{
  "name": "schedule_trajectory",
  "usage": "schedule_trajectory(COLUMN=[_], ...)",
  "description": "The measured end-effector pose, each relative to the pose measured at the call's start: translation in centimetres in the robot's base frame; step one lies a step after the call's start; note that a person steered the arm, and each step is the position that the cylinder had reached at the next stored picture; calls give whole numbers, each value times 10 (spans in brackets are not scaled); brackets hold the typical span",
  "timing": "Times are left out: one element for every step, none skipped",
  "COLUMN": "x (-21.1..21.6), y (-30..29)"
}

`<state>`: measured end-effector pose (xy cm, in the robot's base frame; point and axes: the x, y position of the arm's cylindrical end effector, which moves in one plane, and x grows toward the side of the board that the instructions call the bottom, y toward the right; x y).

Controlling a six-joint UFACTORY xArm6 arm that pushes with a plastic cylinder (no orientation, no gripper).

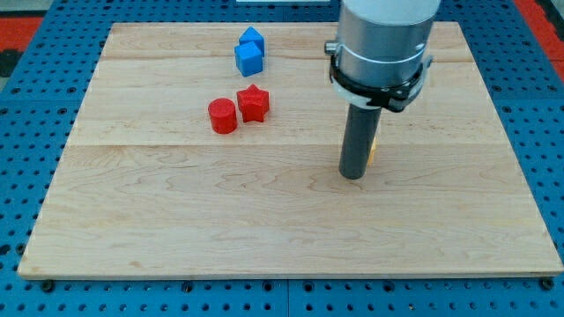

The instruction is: Move the yellow hexagon towards the yellow heart

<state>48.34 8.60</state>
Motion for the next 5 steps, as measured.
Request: schedule_trajectory(x=[-40,-67,-48,-38,-60], y=[0,0,0,22,27])
